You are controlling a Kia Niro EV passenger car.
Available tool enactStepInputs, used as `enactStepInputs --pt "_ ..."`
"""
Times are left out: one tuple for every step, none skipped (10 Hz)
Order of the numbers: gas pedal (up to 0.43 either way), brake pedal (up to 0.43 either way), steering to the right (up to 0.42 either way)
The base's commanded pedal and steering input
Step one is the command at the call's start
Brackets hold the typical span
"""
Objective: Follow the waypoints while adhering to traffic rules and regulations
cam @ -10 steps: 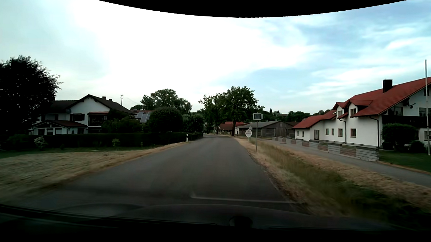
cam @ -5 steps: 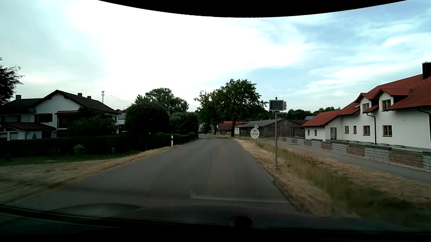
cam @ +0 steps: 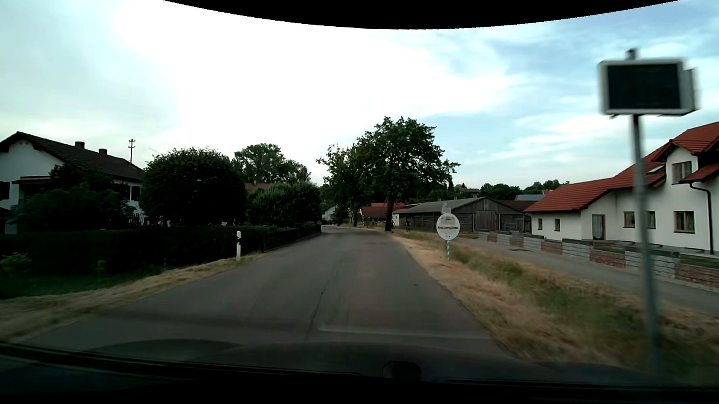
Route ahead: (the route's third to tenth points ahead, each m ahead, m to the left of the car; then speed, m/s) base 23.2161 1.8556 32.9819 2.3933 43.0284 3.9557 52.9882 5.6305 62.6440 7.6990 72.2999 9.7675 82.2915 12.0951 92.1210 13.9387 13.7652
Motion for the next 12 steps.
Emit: enactStepInputs --pt "0.047 0.006 0.003" --pt "0.047 0.006 0.001" --pt "0.047 0.006 0.000" --pt "0.047 0.006 -0.003" --pt "0.047 0.006 -0.004" --pt "0.047 0.006 -0.005" --pt "0.047 0.006 -0.005" --pt "0.047 0.012 -0.006" --pt "0.047 0.006 -0.007" --pt "0.047 0.006 -0.007" --pt "0.039 0.006 -0.009" --pt "0.039 0.006 -0.012"
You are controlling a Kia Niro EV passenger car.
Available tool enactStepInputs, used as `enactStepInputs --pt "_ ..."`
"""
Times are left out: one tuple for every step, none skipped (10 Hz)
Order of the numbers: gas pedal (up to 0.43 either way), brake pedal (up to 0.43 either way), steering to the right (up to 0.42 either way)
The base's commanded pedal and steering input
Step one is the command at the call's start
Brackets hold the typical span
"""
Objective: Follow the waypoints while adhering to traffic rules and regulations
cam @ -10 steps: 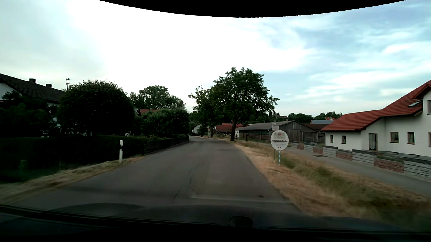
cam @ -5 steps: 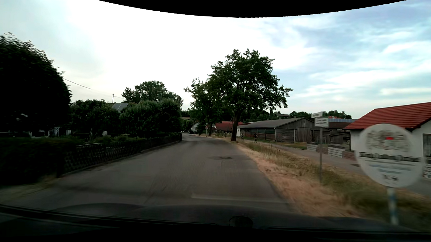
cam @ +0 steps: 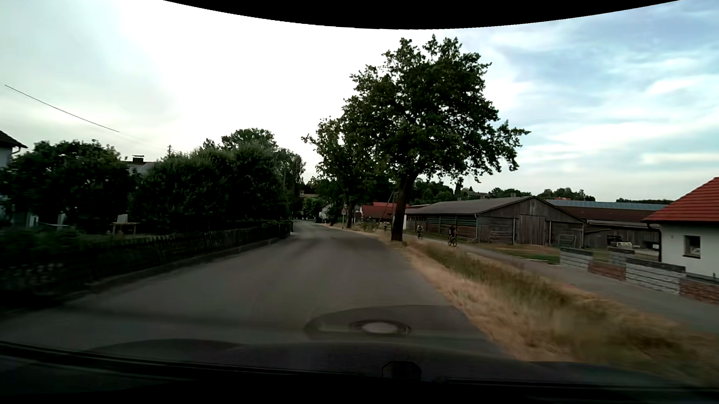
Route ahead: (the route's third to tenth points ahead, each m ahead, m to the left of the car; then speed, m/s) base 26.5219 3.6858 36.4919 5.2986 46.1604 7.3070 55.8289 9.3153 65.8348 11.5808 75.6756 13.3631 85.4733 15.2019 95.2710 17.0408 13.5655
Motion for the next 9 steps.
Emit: enactStepInputs --pt "0.039 0.006 -0.016" --pt "0.039 0.006 -0.018" --pt "0.039 0.006 -0.021" --pt "0.039 0.006 -0.022" --pt "0.039 0.006 -0.025" --pt "0.039 0.006 -0.029" --pt "0.039 0.006 -0.031" --pt "0.039 0.006 -0.034" --pt "0.039 0.006 -0.038"
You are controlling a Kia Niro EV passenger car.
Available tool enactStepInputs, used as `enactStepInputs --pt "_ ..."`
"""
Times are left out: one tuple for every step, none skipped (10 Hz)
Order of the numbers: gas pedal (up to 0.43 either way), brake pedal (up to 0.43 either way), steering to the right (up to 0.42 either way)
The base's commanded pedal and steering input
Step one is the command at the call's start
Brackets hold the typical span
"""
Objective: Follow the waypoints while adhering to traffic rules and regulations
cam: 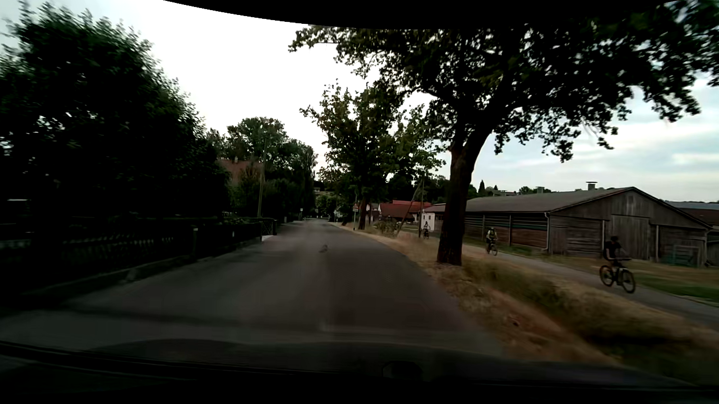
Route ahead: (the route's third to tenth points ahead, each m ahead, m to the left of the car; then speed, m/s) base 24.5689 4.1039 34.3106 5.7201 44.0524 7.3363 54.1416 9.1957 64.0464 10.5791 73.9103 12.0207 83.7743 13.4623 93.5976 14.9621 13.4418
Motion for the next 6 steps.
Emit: enactStepInputs --pt "0.039 0.006 -0.039" --pt "0.039 0.006 -0.039" --pt "0.039 0.012 -0.039" --pt "0.047 0.006 -0.038" --pt "0.059 0.006 -0.036" --pt "0.059 0.006 -0.036"
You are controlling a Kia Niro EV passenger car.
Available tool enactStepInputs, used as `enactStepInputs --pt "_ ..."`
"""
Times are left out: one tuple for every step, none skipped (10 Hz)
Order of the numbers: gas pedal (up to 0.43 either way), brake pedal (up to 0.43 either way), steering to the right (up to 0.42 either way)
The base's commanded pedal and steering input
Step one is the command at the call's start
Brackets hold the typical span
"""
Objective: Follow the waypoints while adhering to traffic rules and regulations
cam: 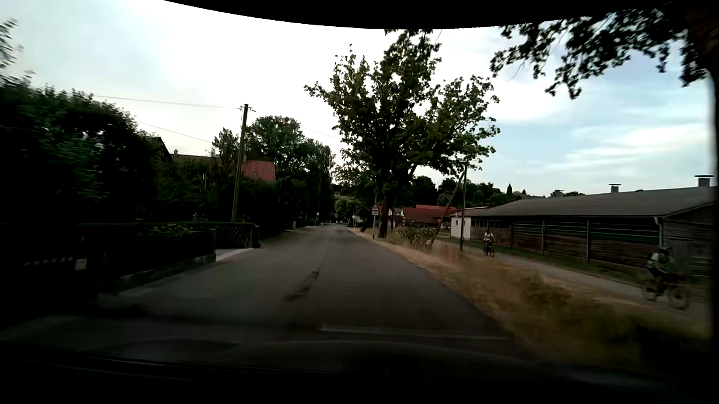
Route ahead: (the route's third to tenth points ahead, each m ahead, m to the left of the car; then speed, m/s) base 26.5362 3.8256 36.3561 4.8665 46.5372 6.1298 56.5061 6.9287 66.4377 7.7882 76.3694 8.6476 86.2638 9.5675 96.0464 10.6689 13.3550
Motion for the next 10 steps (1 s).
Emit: enactStepInputs --pt "0.067 0.006 -0.035" --pt "0.079 0.006 -0.031" --pt "0.079 0.006 -0.026" --pt "0.079 0.006 -0.024" --pt "0.079 0.006 -0.025" --pt "0.079 0.006 -0.025" --pt "0.067 0.006 -0.025" --pt "0.067 0.006 -0.024" --pt "0.067 0.006 -0.025" --pt "0.067 0.006 -0.024"
